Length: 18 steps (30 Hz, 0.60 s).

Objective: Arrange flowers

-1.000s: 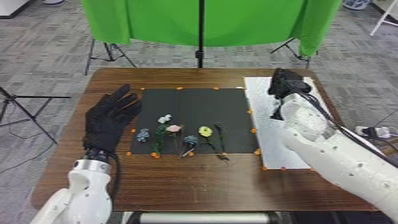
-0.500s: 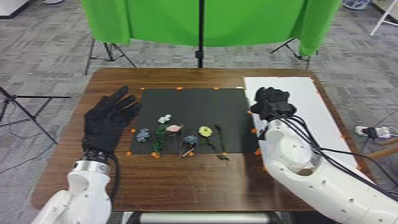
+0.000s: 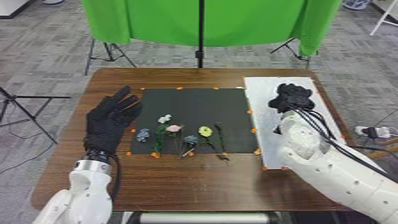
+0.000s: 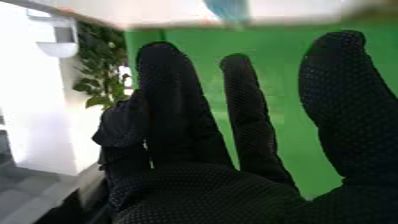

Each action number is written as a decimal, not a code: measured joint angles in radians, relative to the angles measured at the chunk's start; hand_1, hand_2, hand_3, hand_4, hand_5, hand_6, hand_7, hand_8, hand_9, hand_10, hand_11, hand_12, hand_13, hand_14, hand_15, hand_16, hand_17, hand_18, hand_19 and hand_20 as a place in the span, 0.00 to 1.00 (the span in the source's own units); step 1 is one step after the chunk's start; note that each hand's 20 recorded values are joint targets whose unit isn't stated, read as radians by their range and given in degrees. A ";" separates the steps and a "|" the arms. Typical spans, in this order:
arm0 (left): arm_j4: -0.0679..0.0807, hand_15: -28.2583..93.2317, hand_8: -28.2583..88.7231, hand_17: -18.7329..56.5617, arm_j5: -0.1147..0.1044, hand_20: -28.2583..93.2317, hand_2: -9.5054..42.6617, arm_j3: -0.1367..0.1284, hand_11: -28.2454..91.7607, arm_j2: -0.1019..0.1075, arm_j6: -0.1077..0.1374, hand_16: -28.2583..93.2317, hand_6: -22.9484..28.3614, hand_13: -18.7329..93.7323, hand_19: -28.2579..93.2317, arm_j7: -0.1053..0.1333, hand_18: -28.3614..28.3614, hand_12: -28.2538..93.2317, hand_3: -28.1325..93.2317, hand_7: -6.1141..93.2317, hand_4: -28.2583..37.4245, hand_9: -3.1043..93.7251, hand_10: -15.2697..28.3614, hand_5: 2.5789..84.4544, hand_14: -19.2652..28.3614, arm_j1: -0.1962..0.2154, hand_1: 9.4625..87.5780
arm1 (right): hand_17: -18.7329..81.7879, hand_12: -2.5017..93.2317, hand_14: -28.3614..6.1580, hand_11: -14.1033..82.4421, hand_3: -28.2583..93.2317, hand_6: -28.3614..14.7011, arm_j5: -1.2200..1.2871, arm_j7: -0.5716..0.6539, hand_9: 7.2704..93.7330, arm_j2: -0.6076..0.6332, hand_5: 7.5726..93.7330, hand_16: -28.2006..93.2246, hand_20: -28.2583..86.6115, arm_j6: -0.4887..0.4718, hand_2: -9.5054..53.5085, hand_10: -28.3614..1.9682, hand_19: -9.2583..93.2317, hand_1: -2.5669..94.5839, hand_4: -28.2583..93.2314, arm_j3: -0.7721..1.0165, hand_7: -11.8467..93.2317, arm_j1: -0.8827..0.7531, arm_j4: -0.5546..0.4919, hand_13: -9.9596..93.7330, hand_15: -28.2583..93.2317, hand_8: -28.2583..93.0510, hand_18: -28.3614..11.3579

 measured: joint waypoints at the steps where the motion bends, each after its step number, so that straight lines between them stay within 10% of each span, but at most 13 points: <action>1: 0.000 0.63 0.17 0.15 0.000 0.39 0.35 0.000 0.45 0.000 0.000 0.16 0.67 0.40 0.70 0.000 0.95 0.32 0.89 0.18 0.00 0.41 0.82 0.48 0.97 0.000 0.17 | 0.43 0.15 0.36 0.34 0.87 0.71 0.020 -0.003 0.60 -0.010 0.53 0.28 0.68 -0.050 0.00 0.24 0.98 0.38 0.00 -0.001 0.27 0.015 0.022 0.62 0.82 0.12 0.00; 10: 0.000 0.63 0.17 0.15 0.000 0.39 0.35 0.006 0.45 -0.001 0.000 0.16 0.67 0.40 0.70 -0.001 0.95 0.32 0.89 0.18 0.00 0.41 0.82 0.48 0.97 -0.008 0.17 | 0.56 0.28 0.71 0.37 0.74 0.75 0.039 0.011 0.99 -0.083 0.96 0.39 0.69 -0.033 0.00 0.73 1.00 0.63 0.00 -0.125 0.26 0.148 0.164 0.91 0.72 0.25 0.08; 18: 0.000 0.63 0.17 0.15 -0.001 0.39 0.35 0.007 0.45 0.000 0.000 0.16 0.67 0.40 0.70 0.003 0.95 0.32 0.89 0.18 0.00 0.41 0.82 0.48 0.97 -0.003 0.17 | 0.59 0.28 0.72 0.42 0.76 0.70 -0.031 0.012 1.00 -0.049 0.99 0.41 0.70 0.153 0.00 0.77 1.00 0.65 0.00 -0.145 0.27 0.094 0.103 0.94 0.73 0.25 0.11</action>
